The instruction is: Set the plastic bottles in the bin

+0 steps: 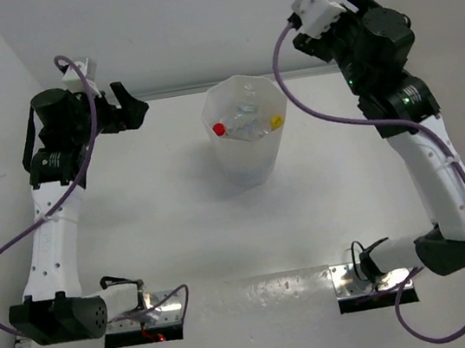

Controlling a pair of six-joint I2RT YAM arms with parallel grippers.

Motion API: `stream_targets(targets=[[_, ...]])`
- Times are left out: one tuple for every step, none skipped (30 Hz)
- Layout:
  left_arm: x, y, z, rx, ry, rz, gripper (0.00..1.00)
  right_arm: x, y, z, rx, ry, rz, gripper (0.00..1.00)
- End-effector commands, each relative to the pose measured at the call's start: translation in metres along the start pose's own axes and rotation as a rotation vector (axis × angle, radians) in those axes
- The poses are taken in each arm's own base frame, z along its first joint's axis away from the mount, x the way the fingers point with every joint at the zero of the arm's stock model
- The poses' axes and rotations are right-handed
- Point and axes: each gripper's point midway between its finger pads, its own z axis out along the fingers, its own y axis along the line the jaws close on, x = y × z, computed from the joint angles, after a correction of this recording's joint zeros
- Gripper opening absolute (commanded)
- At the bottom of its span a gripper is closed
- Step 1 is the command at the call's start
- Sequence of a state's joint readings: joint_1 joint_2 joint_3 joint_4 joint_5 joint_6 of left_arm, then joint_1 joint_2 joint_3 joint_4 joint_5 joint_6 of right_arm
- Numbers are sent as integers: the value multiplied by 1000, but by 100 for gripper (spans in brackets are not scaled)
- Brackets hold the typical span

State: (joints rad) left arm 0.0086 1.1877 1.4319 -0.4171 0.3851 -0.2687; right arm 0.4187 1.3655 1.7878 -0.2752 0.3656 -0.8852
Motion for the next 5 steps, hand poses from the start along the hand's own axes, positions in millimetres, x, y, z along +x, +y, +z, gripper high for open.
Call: stream_targets(targets=[[7, 6, -6, -17, 40, 50, 100, 53, 57, -31, -163, 222, 368, 78], [15, 9, -4, -20, 57, 52, 100, 66, 64, -35, -166, 267, 459, 79], [15, 9, -4, -20, 57, 61, 100, 84, 68, -42, -184, 295, 506, 79], [21, 11, -4, -22, 75, 69, 100, 88, 79, -52, -235, 302, 582, 79], [21, 13, -4, -31, 74, 69, 100, 102, 73, -55, -209, 339, 658, 79]])
